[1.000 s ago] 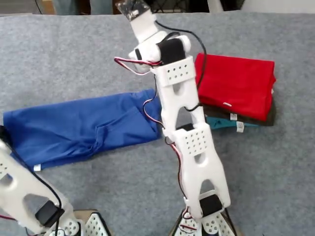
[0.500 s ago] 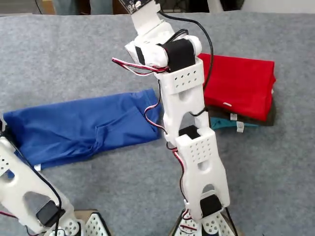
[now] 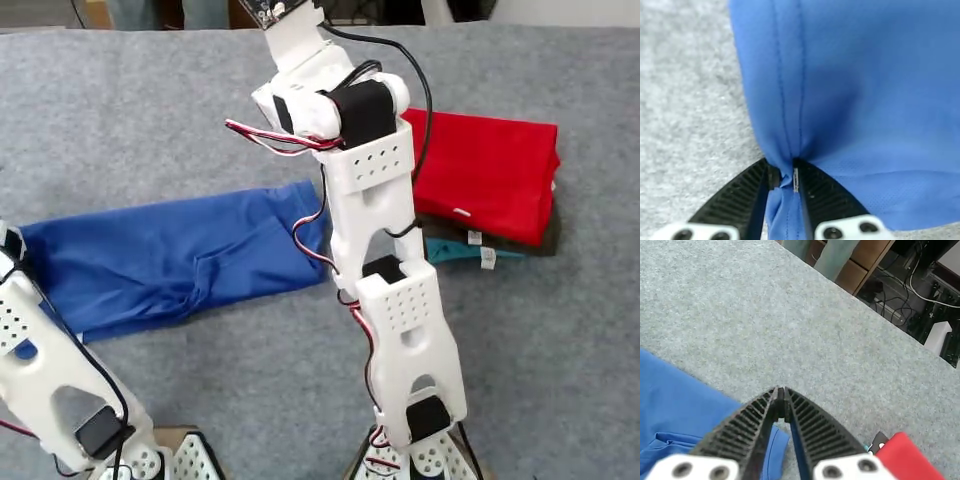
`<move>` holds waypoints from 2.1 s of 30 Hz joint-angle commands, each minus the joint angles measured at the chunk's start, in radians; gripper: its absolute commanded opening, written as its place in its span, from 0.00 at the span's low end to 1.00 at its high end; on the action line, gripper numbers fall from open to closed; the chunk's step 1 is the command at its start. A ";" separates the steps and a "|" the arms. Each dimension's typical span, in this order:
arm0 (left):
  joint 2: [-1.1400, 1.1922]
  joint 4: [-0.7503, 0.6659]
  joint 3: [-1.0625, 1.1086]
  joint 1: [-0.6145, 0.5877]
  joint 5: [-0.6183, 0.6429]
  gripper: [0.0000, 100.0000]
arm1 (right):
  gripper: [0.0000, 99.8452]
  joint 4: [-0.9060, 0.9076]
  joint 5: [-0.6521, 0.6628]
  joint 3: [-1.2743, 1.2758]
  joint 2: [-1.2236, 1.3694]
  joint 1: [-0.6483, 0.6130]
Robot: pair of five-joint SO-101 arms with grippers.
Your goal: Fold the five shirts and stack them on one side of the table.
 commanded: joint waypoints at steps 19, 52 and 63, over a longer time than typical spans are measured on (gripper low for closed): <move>-0.531 0.000 0.300 0.392 0.095 0.03 | 0.01 -0.049 -0.005 -0.036 -0.456 0.104; -0.726 -0.130 0.367 1.198 0.586 0.03 | 0.01 -0.003 0.000 0.111 -0.475 0.577; -0.695 -0.261 0.372 1.265 0.644 0.03 | 0.01 -0.005 0.000 0.111 -0.472 0.575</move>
